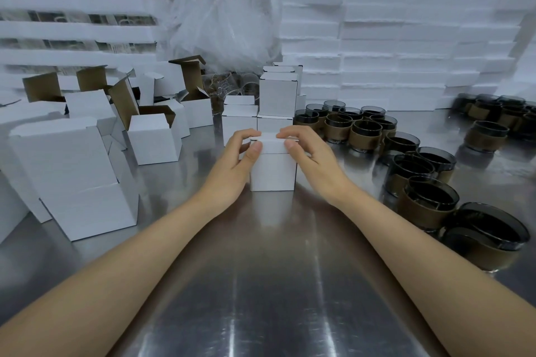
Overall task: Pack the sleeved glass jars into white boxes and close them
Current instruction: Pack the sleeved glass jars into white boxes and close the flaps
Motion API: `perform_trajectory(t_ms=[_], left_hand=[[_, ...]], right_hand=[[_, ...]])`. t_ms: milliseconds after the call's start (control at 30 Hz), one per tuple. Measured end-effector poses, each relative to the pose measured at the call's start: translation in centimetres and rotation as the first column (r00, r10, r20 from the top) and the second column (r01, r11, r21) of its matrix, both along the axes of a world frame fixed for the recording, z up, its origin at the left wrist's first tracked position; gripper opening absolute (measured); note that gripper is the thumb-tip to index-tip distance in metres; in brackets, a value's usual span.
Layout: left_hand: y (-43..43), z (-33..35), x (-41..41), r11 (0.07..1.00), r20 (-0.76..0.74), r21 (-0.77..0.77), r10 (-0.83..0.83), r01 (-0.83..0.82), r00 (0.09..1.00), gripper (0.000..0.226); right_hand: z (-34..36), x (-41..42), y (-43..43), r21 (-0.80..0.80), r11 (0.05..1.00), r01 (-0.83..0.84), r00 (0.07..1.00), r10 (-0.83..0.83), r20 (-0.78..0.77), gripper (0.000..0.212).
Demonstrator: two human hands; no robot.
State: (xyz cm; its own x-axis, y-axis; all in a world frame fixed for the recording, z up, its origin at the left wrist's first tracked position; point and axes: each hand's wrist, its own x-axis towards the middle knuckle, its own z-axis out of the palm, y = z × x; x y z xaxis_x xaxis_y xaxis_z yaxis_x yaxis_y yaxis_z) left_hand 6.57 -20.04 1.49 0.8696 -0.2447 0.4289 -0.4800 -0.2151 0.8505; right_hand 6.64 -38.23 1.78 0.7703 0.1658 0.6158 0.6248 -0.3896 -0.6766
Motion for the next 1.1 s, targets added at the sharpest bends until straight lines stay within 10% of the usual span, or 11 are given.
perform_trajectory(t_ms=[667,800,1100], left_hand=[[-0.4,-0.8,1.1,0.988,-0.180,-0.118,0.080,-0.102,0.980,0.015],[-0.1,-1.3,0.8,0.999,-0.147,0.007,0.046,-0.046,0.988,0.045],[0.5,-0.1,0.6,0.898,-0.063,-0.363,0.241,-0.247,0.968,0.070]], right_hand=[[-0.7,0.0,0.2,-0.254,0.967,0.006,0.998,0.010,0.063,0.032],[-1.4,-0.1,0.6,-0.271,0.956,0.110,0.978,-0.056,0.199,0.034],[-0.5,0.0,3.5,-0.424,0.862,0.278,0.913,-0.099,0.396,0.086]])
